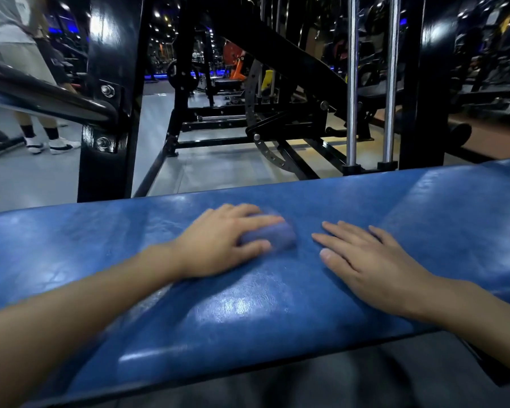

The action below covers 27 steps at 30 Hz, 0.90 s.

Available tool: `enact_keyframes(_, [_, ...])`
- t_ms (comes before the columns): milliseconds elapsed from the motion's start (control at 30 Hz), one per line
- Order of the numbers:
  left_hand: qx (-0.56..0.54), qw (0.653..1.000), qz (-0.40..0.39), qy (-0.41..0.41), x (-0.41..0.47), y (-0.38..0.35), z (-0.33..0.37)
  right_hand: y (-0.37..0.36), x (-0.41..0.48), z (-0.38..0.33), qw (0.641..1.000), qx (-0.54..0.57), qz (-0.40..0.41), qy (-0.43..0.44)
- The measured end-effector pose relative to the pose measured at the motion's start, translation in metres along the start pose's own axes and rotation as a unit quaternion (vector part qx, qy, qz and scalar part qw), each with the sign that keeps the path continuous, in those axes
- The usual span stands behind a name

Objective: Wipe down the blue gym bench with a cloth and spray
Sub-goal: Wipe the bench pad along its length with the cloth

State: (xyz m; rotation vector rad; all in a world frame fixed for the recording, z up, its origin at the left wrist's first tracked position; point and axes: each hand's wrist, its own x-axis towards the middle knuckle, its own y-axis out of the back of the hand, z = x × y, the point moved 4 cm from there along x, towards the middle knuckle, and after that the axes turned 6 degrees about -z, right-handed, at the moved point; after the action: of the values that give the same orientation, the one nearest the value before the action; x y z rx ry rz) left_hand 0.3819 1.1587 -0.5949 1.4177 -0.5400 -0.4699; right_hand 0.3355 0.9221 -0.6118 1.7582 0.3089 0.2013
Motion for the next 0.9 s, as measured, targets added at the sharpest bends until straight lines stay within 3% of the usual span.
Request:
enact_keyframes(67, [-0.022,0.998,0.027,0.057,0.01,0.004,-0.054,-0.002,0.001,-0.001,1.0,-0.013,-0.006,0.002])
enact_keyframes(167, [-0.008,0.976,0.033,0.213,0.015,0.009,-0.133,-0.002,0.0,0.0,1.0,-0.019,-0.004,-0.001])
enact_keyframes(267, [0.022,0.954,0.044,0.297,0.015,0.008,-0.157,-0.002,0.001,-0.001,1.0,-0.03,-0.001,-0.005])
enact_keyframes(367, [0.03,0.97,0.047,0.235,0.01,0.007,-0.12,-0.003,0.001,0.0,0.999,-0.033,-0.004,-0.007])
enact_keyframes(500, [0.024,0.997,0.034,0.063,-0.023,0.003,-0.026,-0.001,0.001,0.001,1.0,-0.025,-0.007,-0.016])
enact_keyframes(633, [0.026,0.992,0.045,-0.112,-0.068,-0.005,0.062,0.007,0.002,-0.004,0.998,0.028,0.029,-0.037])
enact_keyframes(767, [-0.003,0.994,0.012,-0.108,-0.064,-0.001,0.054,0.013,0.005,-0.025,0.995,0.059,0.076,-0.001])
enact_keyframes(900, [-0.006,1.0,-0.005,-0.027,-0.035,0.002,-0.004,-0.002,0.009,-0.036,1.0,0.018,0.016,-0.009])
